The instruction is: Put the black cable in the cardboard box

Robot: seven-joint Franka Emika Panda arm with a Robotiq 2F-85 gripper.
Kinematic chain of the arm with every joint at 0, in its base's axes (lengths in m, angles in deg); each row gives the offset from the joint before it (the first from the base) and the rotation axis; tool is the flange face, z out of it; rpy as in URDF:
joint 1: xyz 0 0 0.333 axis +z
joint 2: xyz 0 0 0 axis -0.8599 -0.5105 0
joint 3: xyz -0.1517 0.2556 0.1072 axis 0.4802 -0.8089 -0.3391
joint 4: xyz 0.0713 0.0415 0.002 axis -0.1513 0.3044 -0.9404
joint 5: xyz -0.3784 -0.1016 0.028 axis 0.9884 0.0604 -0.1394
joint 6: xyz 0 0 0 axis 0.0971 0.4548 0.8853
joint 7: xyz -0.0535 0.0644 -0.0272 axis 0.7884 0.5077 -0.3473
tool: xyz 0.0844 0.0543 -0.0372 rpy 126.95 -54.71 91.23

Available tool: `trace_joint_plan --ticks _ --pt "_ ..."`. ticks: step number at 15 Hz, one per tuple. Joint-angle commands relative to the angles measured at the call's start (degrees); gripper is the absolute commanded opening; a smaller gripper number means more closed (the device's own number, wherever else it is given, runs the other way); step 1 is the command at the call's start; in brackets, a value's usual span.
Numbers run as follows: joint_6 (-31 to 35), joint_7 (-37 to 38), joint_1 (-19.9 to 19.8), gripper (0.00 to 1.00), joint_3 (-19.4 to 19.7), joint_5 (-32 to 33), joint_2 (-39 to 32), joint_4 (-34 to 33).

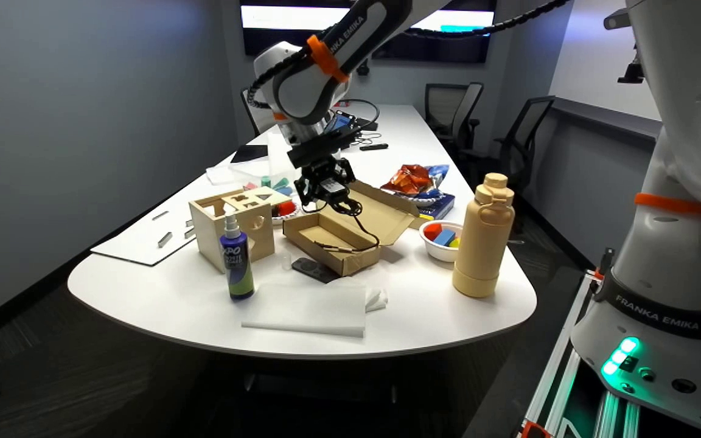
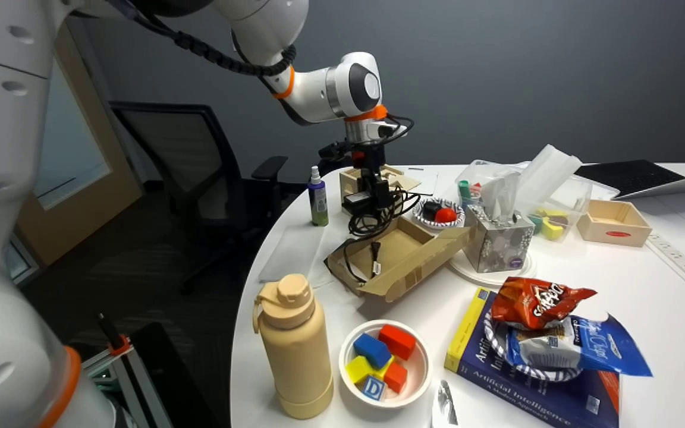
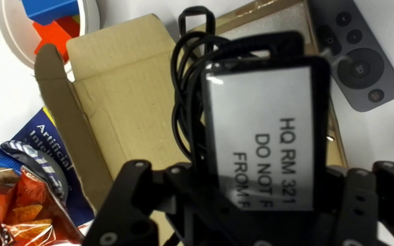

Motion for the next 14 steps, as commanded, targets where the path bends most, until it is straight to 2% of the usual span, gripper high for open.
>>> trace_joint_plan --ticks 1,10,14 --pt "1.2 -1.8 0.6 0.08 1.0 -1.9 -2.5 -0.7" --pt "3.2 -2.0 0.9 0.08 2.7 -2.6 -8.9 -1.9" --pt "4.2 -5.3 0.8 0.08 2.3 -3.2 -10.8 -2.0"
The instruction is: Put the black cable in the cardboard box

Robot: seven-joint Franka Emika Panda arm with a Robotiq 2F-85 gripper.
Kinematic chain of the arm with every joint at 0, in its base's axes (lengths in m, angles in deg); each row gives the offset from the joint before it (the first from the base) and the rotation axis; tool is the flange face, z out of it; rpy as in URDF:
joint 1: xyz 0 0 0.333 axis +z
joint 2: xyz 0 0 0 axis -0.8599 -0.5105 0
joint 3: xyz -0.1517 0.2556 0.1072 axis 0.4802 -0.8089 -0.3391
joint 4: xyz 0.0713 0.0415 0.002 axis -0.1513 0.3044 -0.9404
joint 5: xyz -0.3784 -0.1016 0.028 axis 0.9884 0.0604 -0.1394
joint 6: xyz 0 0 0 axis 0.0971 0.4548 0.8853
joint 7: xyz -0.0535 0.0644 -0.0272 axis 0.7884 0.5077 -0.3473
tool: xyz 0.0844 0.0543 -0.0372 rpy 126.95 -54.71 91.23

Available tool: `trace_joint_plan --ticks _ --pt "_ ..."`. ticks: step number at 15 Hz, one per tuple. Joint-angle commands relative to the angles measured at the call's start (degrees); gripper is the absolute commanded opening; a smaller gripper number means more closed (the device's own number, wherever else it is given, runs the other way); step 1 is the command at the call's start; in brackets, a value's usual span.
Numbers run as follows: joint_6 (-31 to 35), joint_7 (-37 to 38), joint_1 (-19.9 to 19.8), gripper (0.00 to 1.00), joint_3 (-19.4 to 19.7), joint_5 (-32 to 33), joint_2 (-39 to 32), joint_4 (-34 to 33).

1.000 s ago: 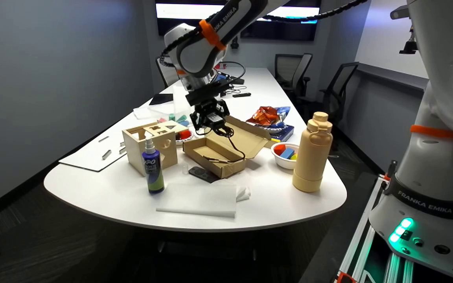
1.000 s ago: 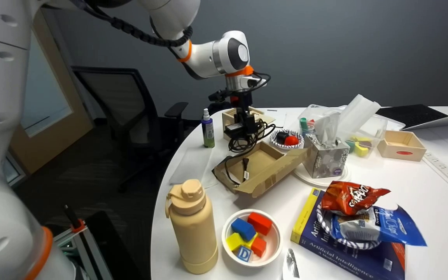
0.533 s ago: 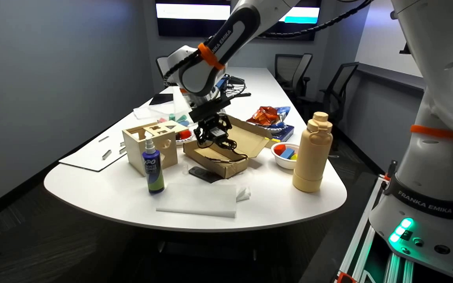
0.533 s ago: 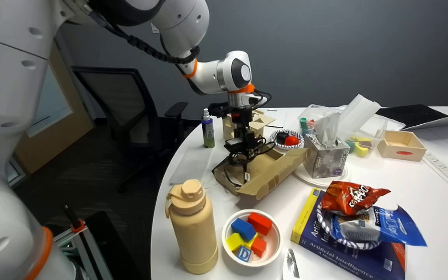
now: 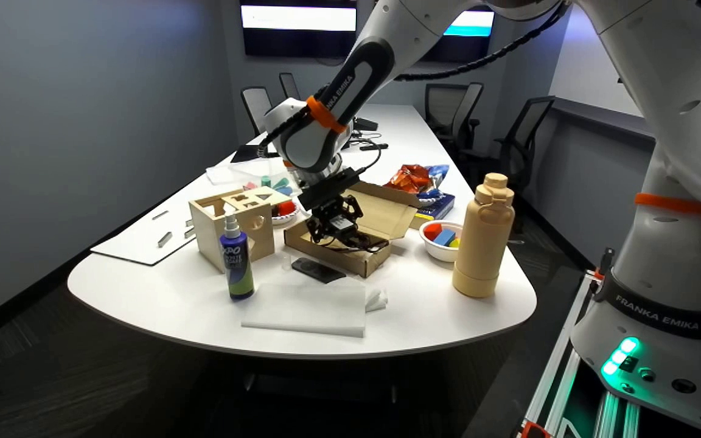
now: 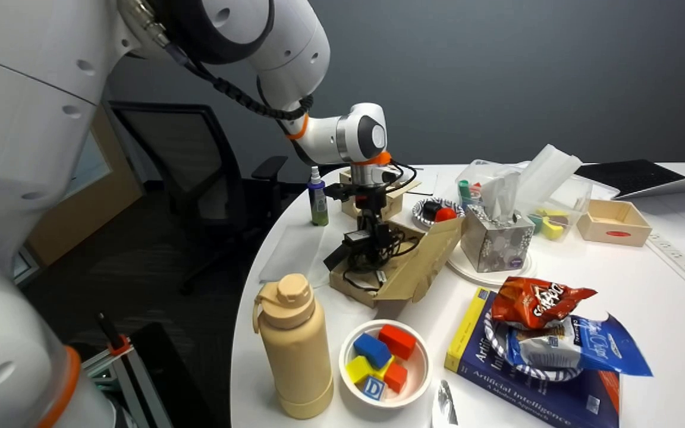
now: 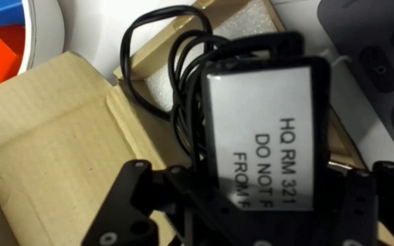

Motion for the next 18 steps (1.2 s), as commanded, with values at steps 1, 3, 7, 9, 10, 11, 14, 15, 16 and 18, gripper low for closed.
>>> trace_joint_plan --ticks 1,3,7,9,10,11,14,15,16,18 --pt "0.2 -4.6 0.7 0.08 0.4 -1.9 -1.6 -1.5" --pt "0.3 -7.7 0.6 0.08 0.3 -2.1 -1.9 -1.8" --pt "0.5 -16.5 -0.1 0.08 -0.3 -3.0 -3.3 -2.5" --pt "0.2 -20.6 0.1 0.08 -0.1 -3.0 -3.7 -3.1" --pt "0.1 -22.5 0.2 0.08 0.0 -3.0 -3.8 -3.3" --pt "0.1 -23.9 0.3 0.08 0.1 -3.0 -3.8 -3.4" --pt "0.0 -26.9 0.2 0.56 0.2 -3.0 -3.8 -3.7" --pt "0.1 -27.7 0.2 0.61 0.2 -2.9 -3.6 -3.6" --pt "0.2 -28.4 0.2 0.69 0.2 -2.9 -3.5 -3.6" --pt "0.1 -29.4 0.3 0.84 0.2 -2.7 -3.2 -3.5"
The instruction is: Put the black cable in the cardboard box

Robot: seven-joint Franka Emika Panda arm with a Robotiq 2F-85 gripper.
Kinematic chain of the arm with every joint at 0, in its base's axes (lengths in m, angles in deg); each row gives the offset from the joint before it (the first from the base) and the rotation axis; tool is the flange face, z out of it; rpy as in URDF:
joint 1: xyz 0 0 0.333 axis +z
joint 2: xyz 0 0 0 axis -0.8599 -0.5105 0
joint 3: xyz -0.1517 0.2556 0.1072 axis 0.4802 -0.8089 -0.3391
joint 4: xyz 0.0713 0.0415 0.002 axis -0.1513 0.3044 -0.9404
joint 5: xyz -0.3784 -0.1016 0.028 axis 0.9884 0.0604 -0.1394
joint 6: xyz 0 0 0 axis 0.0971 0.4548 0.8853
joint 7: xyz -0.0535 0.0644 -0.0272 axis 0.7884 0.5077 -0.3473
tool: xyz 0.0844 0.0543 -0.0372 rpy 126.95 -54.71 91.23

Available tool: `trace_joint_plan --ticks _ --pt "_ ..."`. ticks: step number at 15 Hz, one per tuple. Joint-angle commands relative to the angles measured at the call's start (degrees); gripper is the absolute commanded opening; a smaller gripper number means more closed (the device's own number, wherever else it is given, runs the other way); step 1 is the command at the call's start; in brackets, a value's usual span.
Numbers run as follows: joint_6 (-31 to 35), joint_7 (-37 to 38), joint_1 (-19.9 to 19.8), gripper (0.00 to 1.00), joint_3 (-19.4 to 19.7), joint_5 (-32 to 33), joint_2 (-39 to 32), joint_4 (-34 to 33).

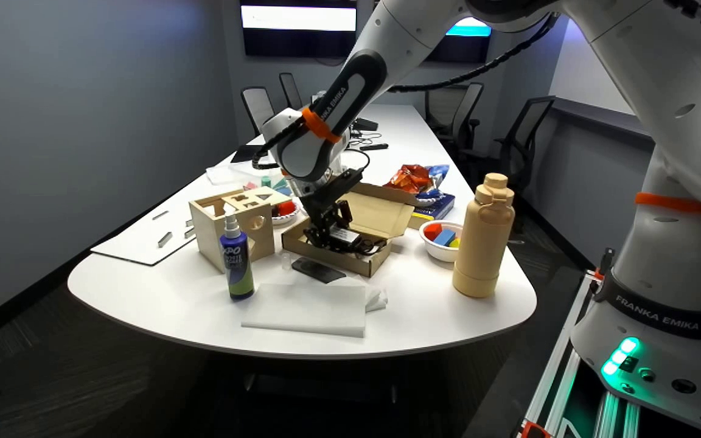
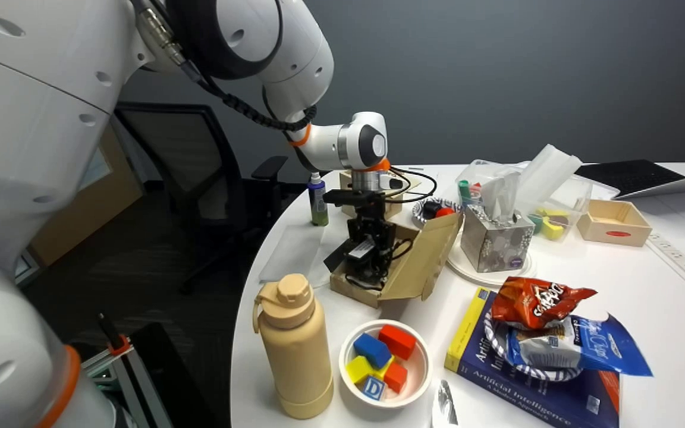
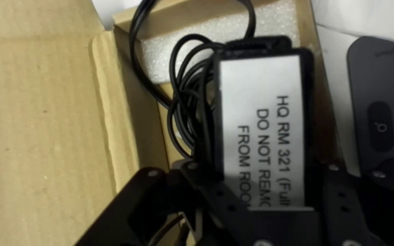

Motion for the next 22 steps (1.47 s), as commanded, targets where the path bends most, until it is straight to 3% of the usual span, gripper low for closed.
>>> trace_joint_plan --ticks 1,3,13,22 --pt "-0.1 -3.4 0.1 0.93 0.2 -1.2 0.3 -1.0" --pt "0.3 -4.1 0.2 1.0 0.1 -1.1 1.1 -0.8" --pt "3.4 -4.2 0.3 1.0 0.5 -0.3 6.0 0.8" --pt "6.2 -13.3 -2.8 1.0 0.3 -0.9 3.8 -1.6"
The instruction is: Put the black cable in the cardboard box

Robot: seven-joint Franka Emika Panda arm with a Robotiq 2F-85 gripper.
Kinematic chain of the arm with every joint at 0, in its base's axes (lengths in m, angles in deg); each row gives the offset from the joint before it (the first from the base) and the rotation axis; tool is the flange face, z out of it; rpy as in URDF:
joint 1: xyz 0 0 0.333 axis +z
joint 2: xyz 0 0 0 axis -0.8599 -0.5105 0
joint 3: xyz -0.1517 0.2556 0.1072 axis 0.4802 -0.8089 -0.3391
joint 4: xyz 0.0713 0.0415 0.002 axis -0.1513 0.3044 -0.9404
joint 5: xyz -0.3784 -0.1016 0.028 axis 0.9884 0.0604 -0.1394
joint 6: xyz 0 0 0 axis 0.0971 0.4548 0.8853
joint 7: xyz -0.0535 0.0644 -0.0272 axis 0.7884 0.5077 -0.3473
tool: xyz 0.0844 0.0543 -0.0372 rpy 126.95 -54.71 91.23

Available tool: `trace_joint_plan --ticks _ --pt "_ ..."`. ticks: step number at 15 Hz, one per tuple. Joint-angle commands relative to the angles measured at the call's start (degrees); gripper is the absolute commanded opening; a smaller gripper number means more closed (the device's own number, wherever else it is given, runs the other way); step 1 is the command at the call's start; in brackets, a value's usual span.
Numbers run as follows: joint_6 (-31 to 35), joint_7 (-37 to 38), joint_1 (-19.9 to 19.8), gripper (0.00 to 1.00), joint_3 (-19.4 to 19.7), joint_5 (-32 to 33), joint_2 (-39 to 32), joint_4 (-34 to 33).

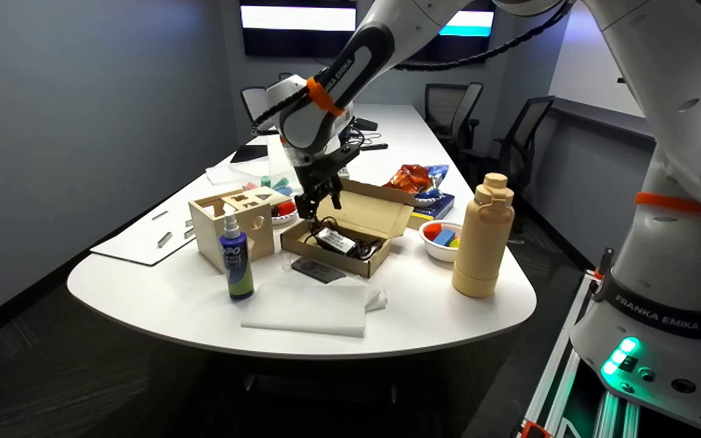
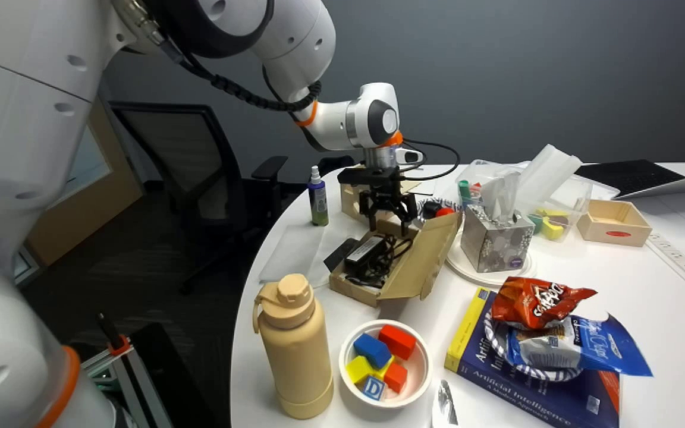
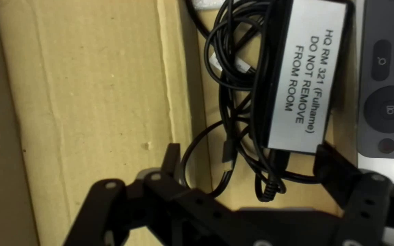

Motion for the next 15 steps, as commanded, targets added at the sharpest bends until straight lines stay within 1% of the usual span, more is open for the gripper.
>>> trace_joint_plan --ticks 1,3,9,12,15 --pt "1.7 -5.1 -1.7 1.0 -0.6 -1.3 -1.0 -1.2" --pt "3.3 -7.6 -3.0 1.0 -1.4 -2.8 -1.5 -1.3" --pt "5.3 -13.0 -5.2 1.0 -3.0 -6.4 -3.5 -2.0" --pt "4.5 -16.1 -6.8 1.0 -4.5 -10.0 -4.2 -2.6" --pt "4.4 -17.9 -7.6 1.0 -5.3 -12.2 -5.0 -3.1"
